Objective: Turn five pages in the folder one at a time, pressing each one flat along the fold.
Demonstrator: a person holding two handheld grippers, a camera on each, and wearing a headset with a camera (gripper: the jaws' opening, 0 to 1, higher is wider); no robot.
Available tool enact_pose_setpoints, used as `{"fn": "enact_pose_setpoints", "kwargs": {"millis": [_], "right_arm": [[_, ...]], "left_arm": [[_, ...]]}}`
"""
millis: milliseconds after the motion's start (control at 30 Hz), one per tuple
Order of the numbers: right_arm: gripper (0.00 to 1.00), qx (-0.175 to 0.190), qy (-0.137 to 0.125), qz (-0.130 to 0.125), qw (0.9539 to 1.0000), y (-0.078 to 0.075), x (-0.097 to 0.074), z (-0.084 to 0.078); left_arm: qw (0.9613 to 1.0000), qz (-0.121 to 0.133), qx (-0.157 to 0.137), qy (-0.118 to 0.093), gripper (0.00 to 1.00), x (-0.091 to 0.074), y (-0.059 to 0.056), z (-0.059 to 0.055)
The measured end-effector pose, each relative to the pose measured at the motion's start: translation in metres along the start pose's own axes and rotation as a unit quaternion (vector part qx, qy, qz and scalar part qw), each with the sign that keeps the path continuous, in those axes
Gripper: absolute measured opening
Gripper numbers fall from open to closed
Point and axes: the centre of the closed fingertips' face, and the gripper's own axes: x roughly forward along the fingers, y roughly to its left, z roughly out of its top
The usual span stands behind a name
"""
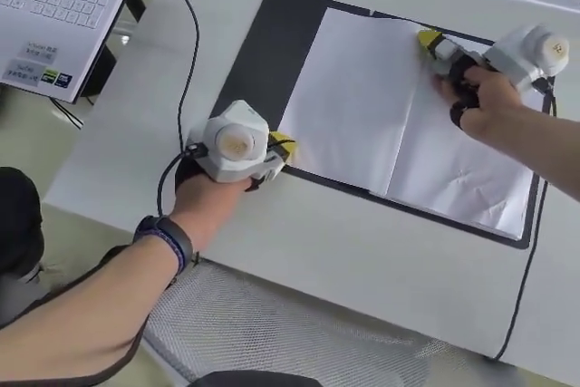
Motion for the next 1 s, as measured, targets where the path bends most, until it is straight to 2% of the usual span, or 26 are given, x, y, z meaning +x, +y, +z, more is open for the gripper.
{"fn": "enact_pose_setpoints", "kwargs": {"millis": [200,333,467,533,600,767,800,867,1000], "right_arm": [[0.00,-0.023,0.022,0.013,0.9994,0.011,-0.015,-0.019],[0.00,-0.032,0.037,0.023,0.9986,0.027,-0.030,-0.036],[0.00,-0.027,0.044,0.031,0.9982,0.025,-0.033,-0.036],[0.00,-0.035,0.051,0.038,0.9973,0.033,-0.041,-0.046],[0.00,-0.038,0.058,0.045,0.9965,0.032,-0.046,-0.053],[0.00,-0.040,0.062,0.055,0.9958,0.055,-0.068,-0.073],[0.00,-0.038,0.060,0.057,0.9959,0.058,-0.072,-0.075],[0.00,-0.035,0.064,0.061,0.9955,0.053,-0.076,-0.079],[0.00,-0.041,0.077,0.069,0.9938,0.066,-0.090,-0.094]], "left_arm": [[1.0000,-0.002,-0.005,-0.002,0.00,-0.001,0.000,0.000],[1.0000,-0.003,-0.006,-0.002,0.00,-0.001,0.000,0.000],[0.9999,-0.002,-0.012,-0.003,0.00,-0.001,0.000,0.000],[0.9998,-0.002,-0.019,-0.002,0.00,-0.001,0.000,0.000],[0.9998,-0.003,-0.022,-0.003,0.00,-0.001,0.000,0.000],[0.9997,-0.003,-0.025,-0.003,0.00,-0.001,0.000,-0.001],[0.9997,-0.003,-0.026,-0.003,0.00,-0.001,0.000,-0.001],[0.9996,-0.002,-0.027,-0.003,0.00,-0.002,0.000,-0.001],[0.9996,-0.003,-0.027,-0.003,0.00,-0.002,-0.001,-0.001]]}}
